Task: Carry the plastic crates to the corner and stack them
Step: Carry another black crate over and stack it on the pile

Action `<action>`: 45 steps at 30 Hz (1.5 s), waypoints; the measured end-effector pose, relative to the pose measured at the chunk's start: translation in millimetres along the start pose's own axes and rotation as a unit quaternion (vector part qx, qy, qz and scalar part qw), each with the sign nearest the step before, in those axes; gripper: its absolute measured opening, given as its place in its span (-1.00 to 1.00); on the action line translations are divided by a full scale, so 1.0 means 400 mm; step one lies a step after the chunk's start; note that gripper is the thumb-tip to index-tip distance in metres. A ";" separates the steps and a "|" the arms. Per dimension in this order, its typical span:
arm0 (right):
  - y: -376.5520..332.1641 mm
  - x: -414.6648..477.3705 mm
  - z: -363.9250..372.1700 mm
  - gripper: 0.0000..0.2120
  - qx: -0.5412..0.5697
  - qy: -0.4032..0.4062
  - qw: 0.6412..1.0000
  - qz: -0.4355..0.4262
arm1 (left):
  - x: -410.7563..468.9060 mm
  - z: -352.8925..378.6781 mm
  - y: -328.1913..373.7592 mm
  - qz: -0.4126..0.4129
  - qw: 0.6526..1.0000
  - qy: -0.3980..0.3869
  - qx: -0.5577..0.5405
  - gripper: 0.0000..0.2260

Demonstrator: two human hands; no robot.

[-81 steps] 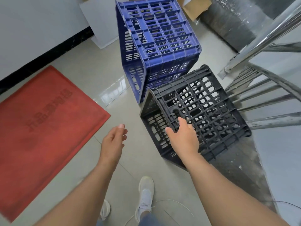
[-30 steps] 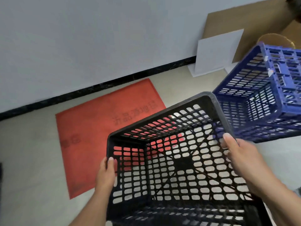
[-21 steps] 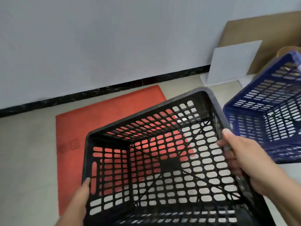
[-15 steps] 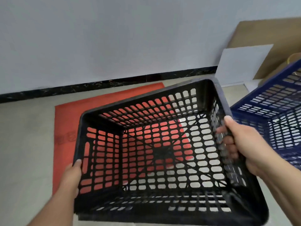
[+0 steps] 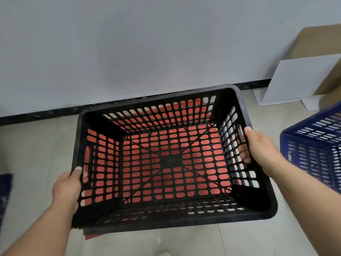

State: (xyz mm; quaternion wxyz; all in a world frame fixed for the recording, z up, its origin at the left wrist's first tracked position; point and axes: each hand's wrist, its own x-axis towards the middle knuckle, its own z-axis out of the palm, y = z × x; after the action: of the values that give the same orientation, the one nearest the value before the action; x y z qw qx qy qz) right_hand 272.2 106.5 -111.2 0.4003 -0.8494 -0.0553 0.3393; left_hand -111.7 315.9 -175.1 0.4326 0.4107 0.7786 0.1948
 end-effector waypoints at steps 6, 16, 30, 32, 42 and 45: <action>-0.006 0.094 0.102 -0.69 -0.053 0.022 0.998 -0.011 | 0.041 -0.006 0.052 0.005 0.999 0.043 -0.020 -0.70; -0.021 0.278 0.231 -0.70 -0.104 -0.005 0.994 -0.026 | 0.147 0.069 0.079 -0.016 0.995 0.073 -0.064 -0.84; 0.045 0.411 0.299 -0.53 -0.177 -0.065 0.978 -0.089 | 0.234 0.151 0.033 -0.085 0.995 0.051 -0.003 -0.83; 0.066 0.395 0.297 -0.56 -0.171 -0.036 0.981 -0.080 | 0.243 0.137 0.024 -0.087 0.995 0.048 0.016 -0.82; 0.079 0.364 0.340 -0.65 -0.143 0.057 0.986 -0.063 | 0.249 0.146 0.015 -0.073 0.997 0.039 0.006 -0.62; 0.075 0.365 0.345 -0.63 -0.141 0.061 0.986 -0.057 | 0.264 0.135 0.006 -0.079 0.997 0.020 -0.013 -0.61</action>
State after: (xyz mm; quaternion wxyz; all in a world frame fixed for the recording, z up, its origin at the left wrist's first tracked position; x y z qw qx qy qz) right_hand 292.7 228.4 -272.4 0.2981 -0.9120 -0.1261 0.2519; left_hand -96.0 400.0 -257.5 0.4367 0.3386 0.8141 0.1784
